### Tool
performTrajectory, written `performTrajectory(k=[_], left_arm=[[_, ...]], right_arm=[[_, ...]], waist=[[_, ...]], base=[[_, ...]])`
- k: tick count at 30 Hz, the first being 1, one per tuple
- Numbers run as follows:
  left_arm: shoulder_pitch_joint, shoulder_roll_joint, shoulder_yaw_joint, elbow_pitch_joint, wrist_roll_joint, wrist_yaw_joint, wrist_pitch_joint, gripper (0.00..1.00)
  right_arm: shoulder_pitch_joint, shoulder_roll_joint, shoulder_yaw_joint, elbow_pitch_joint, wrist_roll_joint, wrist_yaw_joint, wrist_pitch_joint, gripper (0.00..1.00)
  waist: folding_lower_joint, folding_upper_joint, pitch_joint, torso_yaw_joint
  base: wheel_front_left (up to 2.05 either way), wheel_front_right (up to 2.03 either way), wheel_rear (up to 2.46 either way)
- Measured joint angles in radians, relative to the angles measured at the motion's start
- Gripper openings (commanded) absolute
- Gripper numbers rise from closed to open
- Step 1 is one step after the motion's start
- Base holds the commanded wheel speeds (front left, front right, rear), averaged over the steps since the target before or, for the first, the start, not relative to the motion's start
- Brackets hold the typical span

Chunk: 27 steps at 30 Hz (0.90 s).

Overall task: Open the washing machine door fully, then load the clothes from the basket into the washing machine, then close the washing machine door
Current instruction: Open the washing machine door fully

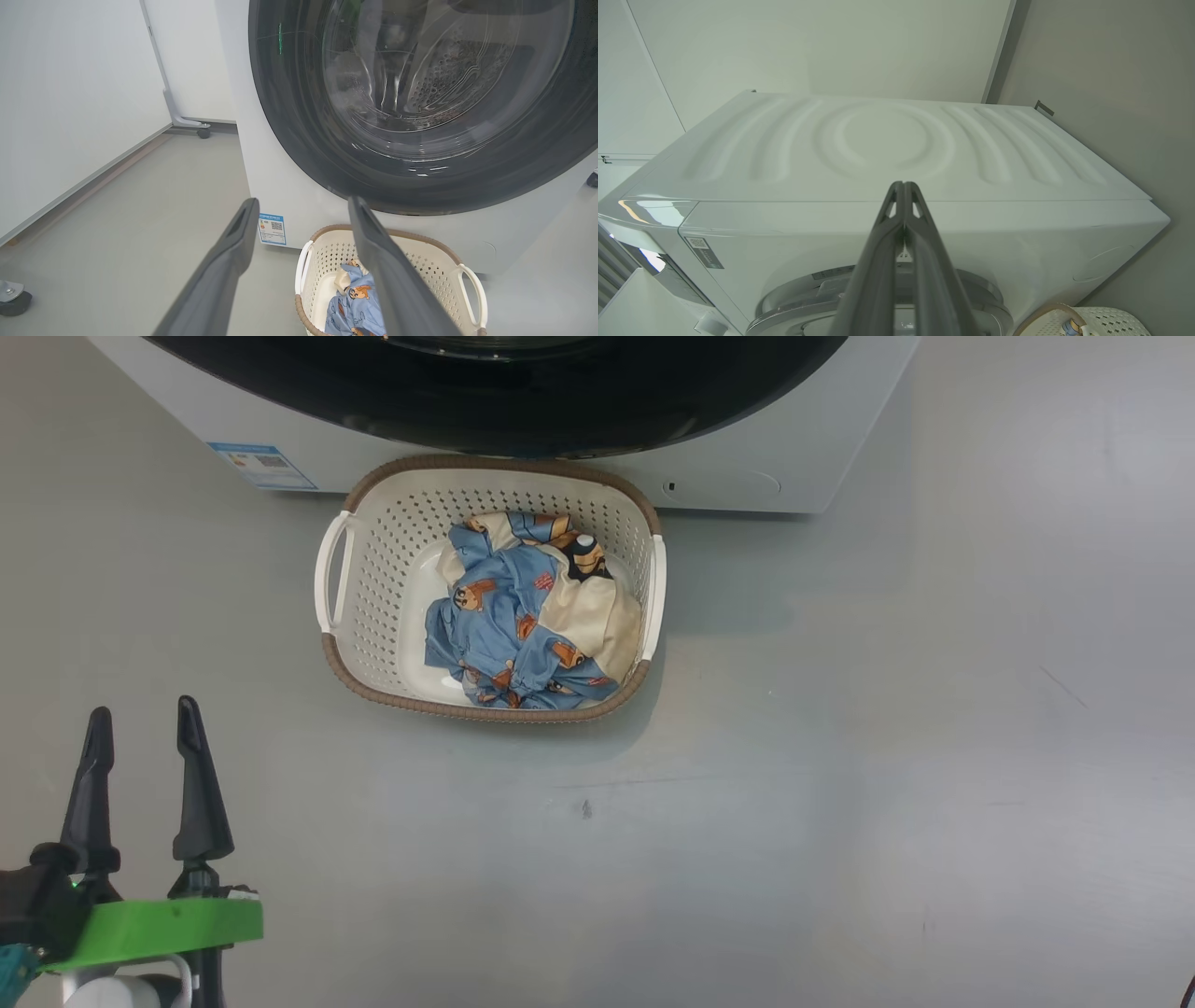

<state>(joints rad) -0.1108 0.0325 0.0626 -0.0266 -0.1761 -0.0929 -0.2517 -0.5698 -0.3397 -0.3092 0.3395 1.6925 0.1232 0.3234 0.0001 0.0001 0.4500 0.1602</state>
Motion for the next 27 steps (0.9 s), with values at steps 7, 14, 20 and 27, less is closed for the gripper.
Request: performTrajectory(k=[7, 14, 20, 27], left_arm=[[-0.003, 0.000, 0.008, -0.026, 0.001, 0.000, -0.004, 1.00], [-0.022, -0.001, -0.012, -0.032, -0.001, 0.008, -0.004, 1.00], [-0.025, -0.001, -0.017, -0.032, -0.011, 0.019, -0.004, 1.00], [-0.025, -0.002, -0.030, -0.038, -0.036, 0.036, -0.004, 1.00]], right_arm=[[-0.130, -0.006, 0.065, 0.002, -0.015, 0.000, 0.047, 0.00], [-0.249, 0.008, 0.164, -0.009, -0.036, 0.000, 0.122, 0.00], [-0.312, 0.035, 0.200, -0.020, -0.046, 0.000, 0.147, 0.00], [-0.341, 0.032, 0.225, -0.016, -0.056, 0.000, 0.176, 0.00]], waist=[[0.0000, 0.0000, 0.059, 0.013], [0.0001, 0.0000, 0.107, 0.028], [0.0001, 0.0000, 0.120, 0.051], [0.0000, 0.0000, 0.134, 0.085]], base=[[0.00, 0.00, 0.00], [0.00, 0.00, 0.00], [0.00, 0.00, 0.00], [0.00, 0.00, 0.00]])
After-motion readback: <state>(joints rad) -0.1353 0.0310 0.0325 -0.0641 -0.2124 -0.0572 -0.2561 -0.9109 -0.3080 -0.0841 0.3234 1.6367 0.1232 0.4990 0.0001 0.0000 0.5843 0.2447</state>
